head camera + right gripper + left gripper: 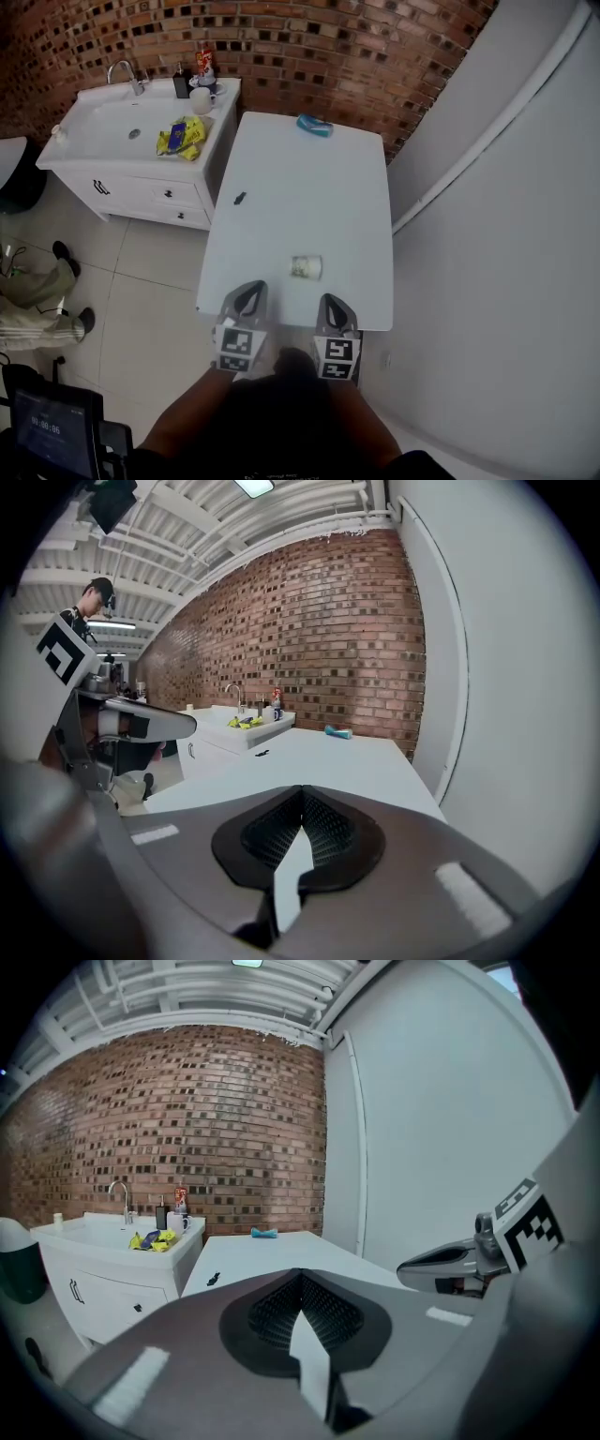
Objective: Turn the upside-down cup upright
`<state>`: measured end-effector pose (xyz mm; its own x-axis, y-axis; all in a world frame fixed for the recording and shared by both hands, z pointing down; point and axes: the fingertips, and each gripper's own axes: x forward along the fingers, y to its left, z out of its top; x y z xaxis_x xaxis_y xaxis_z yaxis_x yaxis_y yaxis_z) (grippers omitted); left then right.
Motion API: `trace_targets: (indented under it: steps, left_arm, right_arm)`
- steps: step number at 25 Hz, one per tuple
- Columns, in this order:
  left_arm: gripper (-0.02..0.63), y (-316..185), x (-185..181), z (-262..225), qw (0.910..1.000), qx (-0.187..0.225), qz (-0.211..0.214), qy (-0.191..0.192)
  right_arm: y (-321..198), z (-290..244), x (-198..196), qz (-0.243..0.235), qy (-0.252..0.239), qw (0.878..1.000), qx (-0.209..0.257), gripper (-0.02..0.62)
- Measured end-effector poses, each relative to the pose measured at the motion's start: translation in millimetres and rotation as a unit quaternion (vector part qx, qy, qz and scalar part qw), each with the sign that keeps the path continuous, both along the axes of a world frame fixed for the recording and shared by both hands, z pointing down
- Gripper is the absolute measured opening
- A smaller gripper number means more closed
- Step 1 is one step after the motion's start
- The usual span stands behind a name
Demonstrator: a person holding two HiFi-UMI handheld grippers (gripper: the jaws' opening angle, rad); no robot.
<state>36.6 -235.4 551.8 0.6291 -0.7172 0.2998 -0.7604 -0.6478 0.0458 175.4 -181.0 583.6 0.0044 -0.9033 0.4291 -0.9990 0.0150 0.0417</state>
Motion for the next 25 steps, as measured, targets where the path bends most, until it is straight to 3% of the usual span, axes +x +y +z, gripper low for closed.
trace_targets:
  steps: [9, 18, 25]
  left_arm:
    - [-0.005, -37.4, 13.8, 8.4, 0.9999, -0.012, -0.011, 0.004]
    - [-0.005, -55.7, 24.5, 21.6, 0.9995, -0.025, -0.021, -0.005]
    - [-0.005, -58.4, 22.3, 32.0, 0.9986, -0.040, -0.032, -0.012]
  right_arm:
    - [-33.6, 14.5, 12.7, -0.011, -0.005, 1.000, -0.015, 0.014]
    - [-48.4, 41.3, 26.3, -0.018, -0.018, 0.998, -0.060, 0.015]
    - [-58.0, 58.7, 23.8, -0.034, -0.024, 0.995, -0.089, 0.058]
